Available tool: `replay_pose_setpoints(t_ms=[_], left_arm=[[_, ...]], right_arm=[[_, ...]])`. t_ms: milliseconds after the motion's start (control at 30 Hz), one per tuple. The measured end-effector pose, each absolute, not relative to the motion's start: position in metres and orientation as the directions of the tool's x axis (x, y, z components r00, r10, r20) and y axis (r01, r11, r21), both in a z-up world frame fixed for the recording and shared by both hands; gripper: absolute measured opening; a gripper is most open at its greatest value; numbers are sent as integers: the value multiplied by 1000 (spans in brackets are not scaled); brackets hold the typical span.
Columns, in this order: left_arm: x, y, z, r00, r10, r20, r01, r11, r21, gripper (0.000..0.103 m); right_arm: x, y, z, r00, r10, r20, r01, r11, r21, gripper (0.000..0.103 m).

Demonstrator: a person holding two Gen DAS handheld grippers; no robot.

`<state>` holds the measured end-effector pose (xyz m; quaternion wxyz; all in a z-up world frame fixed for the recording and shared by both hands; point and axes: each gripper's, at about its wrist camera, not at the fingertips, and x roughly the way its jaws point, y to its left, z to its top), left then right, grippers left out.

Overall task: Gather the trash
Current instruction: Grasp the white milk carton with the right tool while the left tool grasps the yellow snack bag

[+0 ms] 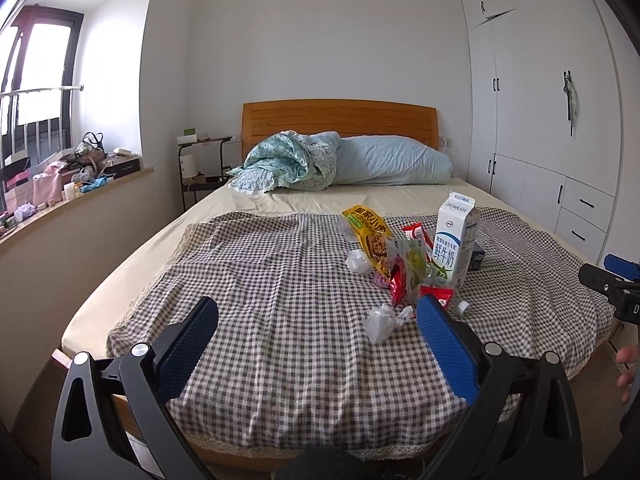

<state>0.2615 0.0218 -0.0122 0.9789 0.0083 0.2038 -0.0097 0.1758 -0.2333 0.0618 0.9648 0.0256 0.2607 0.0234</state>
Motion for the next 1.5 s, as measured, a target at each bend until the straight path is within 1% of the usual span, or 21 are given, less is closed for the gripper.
replay_pose_setpoints(t_ms=[133,267,400,433,500,567,667,733,800,867,900,933,967,1067,1133,1167,1200,1267,1300,1400,1500], left_arm=[[321,23,-5,908,-37,-418,46,999,11,96],[379,25,-5,901,-73,-428,69,997,-26,96],[445,19,-11,882,-127,-454,118,992,-50,96],[459,16,-14,878,-143,-457,137,990,-47,96],[491,10,-21,862,-156,-482,160,987,-31,96],[521,5,-27,840,-195,-506,209,978,-31,95],[558,0,-37,836,-215,-505,230,973,-32,85],[586,-3,-46,811,-249,-529,264,963,-49,85],[612,-3,-56,772,-299,-560,295,950,-101,84],[636,-4,-64,755,-326,-570,291,944,-154,84],[647,-3,-68,743,-338,-578,285,941,-184,84],[659,-2,-73,731,-341,-591,268,940,-211,84],[669,-1,-77,716,-346,-606,250,938,-240,82],[694,0,-88,658,-420,-624,250,905,-345,73],[708,-1,-95,623,-439,-648,232,894,-383,66],[714,0,-99,601,-449,-661,214,888,-408,53],[720,2,-103,578,-469,-668,191,874,-448,31],[729,4,-106,549,-485,-680,144,857,-494,3],[730,3,-104,551,-475,-686,134,862,-489,0],[716,-2,-79,575,-488,-657,164,855,-492,0],[692,-9,-39,622,-473,-624,209,868,-450,0]], right_arm=[[231,-237,65,800,22,-599,-49,998,-30,95],[278,-244,73,790,101,-605,-135,991,-11,95],[331,-247,77,785,122,-608,-183,982,-39,93],[345,-249,78,785,133,-605,-196,980,-40,74],[377,-256,75,766,159,-622,-218,976,-19,44],[406,-265,71,757,184,-627,-229,973,9,43],[436,-271,63,753,169,-636,-238,971,-24,43],[449,-273,57,746,157,-647,-242,969,-44,33],[462,-279,52,745,139,-653,-233,971,-59,28],[475,-285,47,744,118,-658,-222,972,-77,27],[478,-288,46,744,118,-658,-219,973,-73,23],[482,-291,44,735,126,-666,-223,973,-62,14],[485,-294,41,728,134,-672,-226,973,-51,12],[489,-297,41,717,178,-674,-252,968,-13,9],[492,-295,45,707,196,-680,-268,963,-1,4],[491,-295,47,704,204,-680,-275,961,3,3],[493,-290,48,708,196,-678,-273,962,-6,3],[492,-288,51,714,186,-675,-272,962,-24,3],[491,-289,53,715,187,-674,-271,962,-20,3],[488,-288,63,731,175,-659,-257,966,-28,2],[481,-293,81,760,168,-628,-232,972,-22,2]])
